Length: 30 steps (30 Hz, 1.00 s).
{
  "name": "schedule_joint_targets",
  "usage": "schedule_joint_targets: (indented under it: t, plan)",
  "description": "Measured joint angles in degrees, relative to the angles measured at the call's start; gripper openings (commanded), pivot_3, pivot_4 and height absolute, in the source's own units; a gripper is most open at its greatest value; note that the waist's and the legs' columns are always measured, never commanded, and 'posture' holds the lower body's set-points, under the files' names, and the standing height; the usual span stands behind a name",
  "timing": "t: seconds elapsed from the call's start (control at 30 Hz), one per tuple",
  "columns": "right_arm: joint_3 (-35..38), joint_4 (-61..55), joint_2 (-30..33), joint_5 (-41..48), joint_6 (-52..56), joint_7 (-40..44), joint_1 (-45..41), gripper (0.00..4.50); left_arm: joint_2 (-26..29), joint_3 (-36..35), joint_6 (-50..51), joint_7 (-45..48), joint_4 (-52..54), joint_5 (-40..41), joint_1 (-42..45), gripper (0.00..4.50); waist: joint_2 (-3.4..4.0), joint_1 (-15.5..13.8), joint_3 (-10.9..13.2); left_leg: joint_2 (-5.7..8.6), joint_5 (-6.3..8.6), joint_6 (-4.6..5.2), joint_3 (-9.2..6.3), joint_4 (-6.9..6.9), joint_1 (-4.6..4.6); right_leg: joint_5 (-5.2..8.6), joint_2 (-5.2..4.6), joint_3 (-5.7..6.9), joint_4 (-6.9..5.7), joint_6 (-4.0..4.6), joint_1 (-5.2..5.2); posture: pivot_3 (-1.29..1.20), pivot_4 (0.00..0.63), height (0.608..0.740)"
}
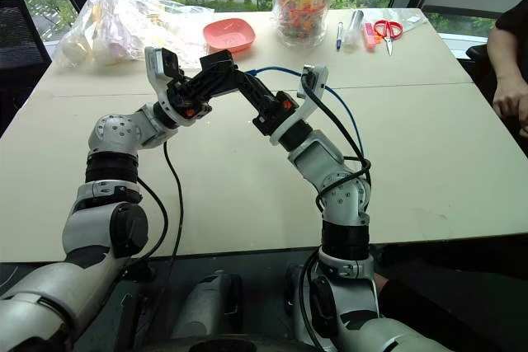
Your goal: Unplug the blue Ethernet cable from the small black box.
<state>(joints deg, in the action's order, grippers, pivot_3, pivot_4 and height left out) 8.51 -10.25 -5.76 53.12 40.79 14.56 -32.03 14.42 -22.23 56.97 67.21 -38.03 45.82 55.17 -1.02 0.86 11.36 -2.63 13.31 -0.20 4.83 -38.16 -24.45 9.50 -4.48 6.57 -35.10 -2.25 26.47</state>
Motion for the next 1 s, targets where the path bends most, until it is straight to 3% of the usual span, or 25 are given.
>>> schedule_joint_targets:
  t: [0.37,0.53,0.67,0.77,0.93,1.0]
  plan:
    - [0.98,2.39,0.34,1.50,-0.19,-1.62,-0.79,0.01,0.83,0.06,-1.14,-1.61,-0.58,-0.04,-0.09,0.56,0.00,0.01,0.00,0.00,0.00,0.00,0.00,0.00,-0.01,0.00,-0.01,0.01,0.02,0.00,0.00,0.00,0.150,0.740]
    - [9.28,6.49,7.69,2.28,-2.11,-3.54,-1.85,0.01,7.59,-2.84,-3.34,-2.10,-1.71,0.00,-0.12,0.56,0.01,-0.09,0.01,0.01,0.01,-0.01,0.00,0.04,-0.03,0.01,-0.02,0.03,0.06,0.00,0.01,0.00,0.150,0.740]
    - [12.23,11.28,12.23,2.29,-2.34,-3.34,-4.13,0.01,8.11,-3.12,-6.38,-2.60,-1.90,-0.74,-0.14,0.56,0.03,-0.15,0.02,0.02,0.01,0.00,0.02,0.06,-0.04,0.01,-0.04,0.03,0.09,0.00,0.01,0.00,0.150,0.740]
    - [10.92,21.26,17.95,-3.37,-3.25,-3.25,-10.25,0.01,4.10,2.92,-16.56,-6.27,-0.08,-8.00,-0.60,0.56,0.03,-0.38,0.02,0.13,0.01,0.00,0.03,0.04,-0.01,0.11,-0.15,0.03,0.10,0.17,-0.06,0.00,0.150,0.740]
    - [5.77,47.47,24.58,-18.31,-10.06,-1.57,-19.02,0.01,-2.44,10.08,-35.42,-14.14,-2.44,-18.93,-1.07,0.56,0.02,-0.01,0.02,0.27,0.07,0.12,0.20,0.11,-0.05,0.01,-0.11,-0.07,0.13,-0.03,0.04,0.00,0.150,0.740]
    - [4.60,57.07,25.77,-22.78,-13.80,0.16,-21.30,0.85,-3.66,11.15,-41.92,-16.15,-4.94,-21.88,-1.06,0.56,0.02,0.24,0.02,0.26,0.10,0.18,0.34,0.20,-0.05,0.00,-0.02,-0.13,0.10,-0.01,0.14,0.00,0.150,0.740]
